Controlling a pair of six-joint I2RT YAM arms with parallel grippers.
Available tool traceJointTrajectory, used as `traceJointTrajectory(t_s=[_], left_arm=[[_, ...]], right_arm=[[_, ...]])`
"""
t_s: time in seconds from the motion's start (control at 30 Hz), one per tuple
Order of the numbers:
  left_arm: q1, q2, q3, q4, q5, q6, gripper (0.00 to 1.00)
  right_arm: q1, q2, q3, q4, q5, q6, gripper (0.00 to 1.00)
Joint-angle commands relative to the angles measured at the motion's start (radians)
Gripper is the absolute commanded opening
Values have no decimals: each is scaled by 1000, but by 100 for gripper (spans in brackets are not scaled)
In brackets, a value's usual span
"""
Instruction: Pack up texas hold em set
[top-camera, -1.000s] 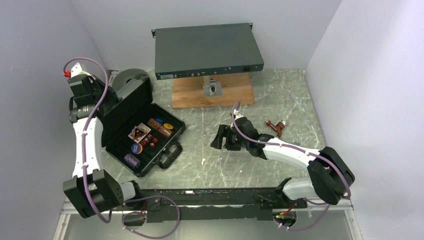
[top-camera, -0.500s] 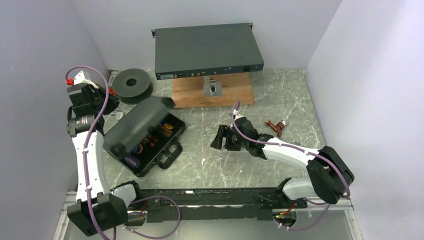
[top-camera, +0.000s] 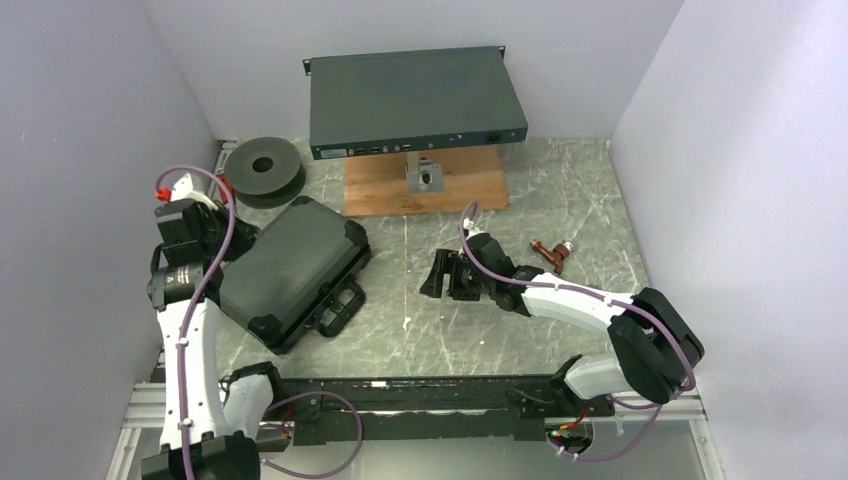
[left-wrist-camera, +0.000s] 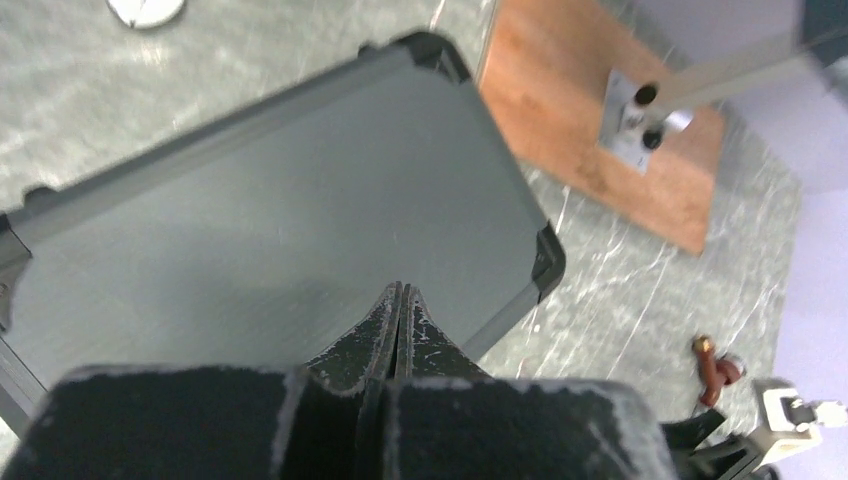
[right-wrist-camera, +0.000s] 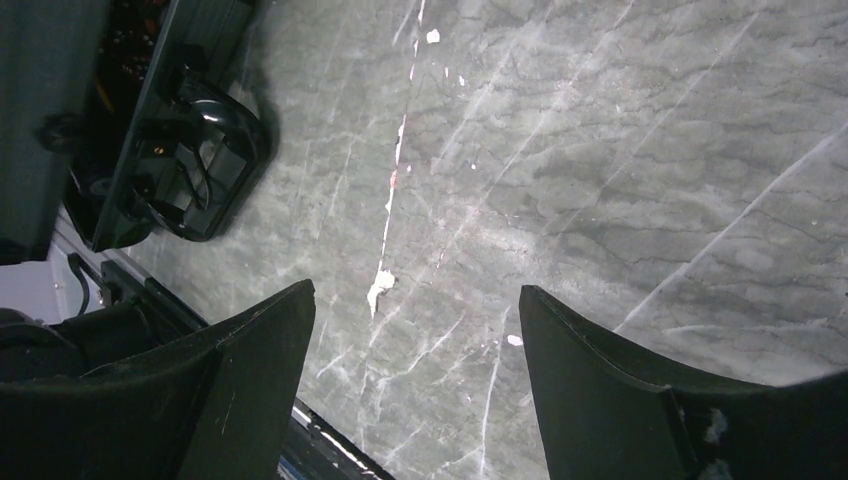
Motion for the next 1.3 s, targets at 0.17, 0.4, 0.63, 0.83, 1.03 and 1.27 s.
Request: traceJointTrajectory(t_s=[0.17,0.4,0.63,0.83,1.03,1.27], left_arm=[[-142,-74,-74,-109,-122,31,2],[-161,-159,-135,-146,-133,42,40],[-169,-219,-267,-101,-114,-32,37],[-194,-226,-314,-90,-145,-92,36],[-200,-234,-383,-40,-136,-140,33],[-200,-252,-516,31,-129,-210,31]], right_arm=[[-3,9,55,51,-48,-47,79],[-3,-17,31,169,-135,-75,87],[0,4,60,195,-171,-95,88],[5,34,78,185,-162,-105,86],[5,54,101,168,-142,-113,86],[5,83,135,132,-120,-120,85]])
